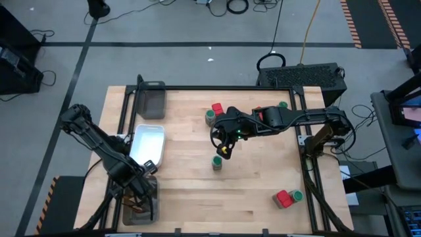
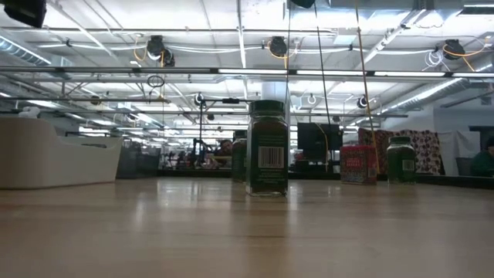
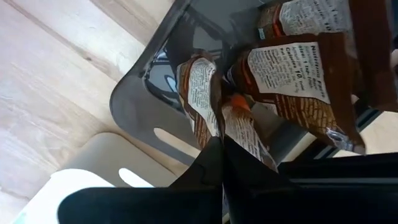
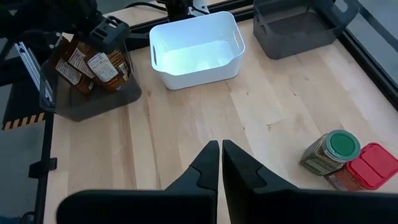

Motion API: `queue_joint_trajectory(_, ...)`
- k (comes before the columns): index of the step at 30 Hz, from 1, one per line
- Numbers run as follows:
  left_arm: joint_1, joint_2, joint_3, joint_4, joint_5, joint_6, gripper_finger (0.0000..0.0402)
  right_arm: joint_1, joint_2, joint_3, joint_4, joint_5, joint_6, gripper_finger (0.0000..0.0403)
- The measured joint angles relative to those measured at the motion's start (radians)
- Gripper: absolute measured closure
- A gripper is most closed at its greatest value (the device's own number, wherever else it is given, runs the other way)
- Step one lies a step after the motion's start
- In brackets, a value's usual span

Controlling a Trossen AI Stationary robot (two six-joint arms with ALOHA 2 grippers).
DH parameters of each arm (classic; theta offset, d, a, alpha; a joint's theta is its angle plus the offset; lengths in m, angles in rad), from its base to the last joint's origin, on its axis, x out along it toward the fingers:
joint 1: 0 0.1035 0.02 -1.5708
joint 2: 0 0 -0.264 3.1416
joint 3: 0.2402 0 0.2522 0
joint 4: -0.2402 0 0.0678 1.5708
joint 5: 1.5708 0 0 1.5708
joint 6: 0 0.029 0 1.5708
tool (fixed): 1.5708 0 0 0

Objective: Sort spices by type
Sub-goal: Put the orange seasoning bag into the bottom black bin

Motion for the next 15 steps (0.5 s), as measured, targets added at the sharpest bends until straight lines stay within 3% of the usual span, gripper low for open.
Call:
queue_joint_trajectory(8, 0.000, 0.000, -0.030, 0.012, 0.012, -0.001, 0.0397, 0.000, 0.000, 0.000, 0.000, 0.000, -0.011, 0.0403)
queue_joint_trajectory(15, 0.000, 0.000, -0.030, 0.030, 0.012, -0.001, 0.0350, 0.000, 0.000, 0.000, 0.000, 0.000, -0.018, 0.0403)
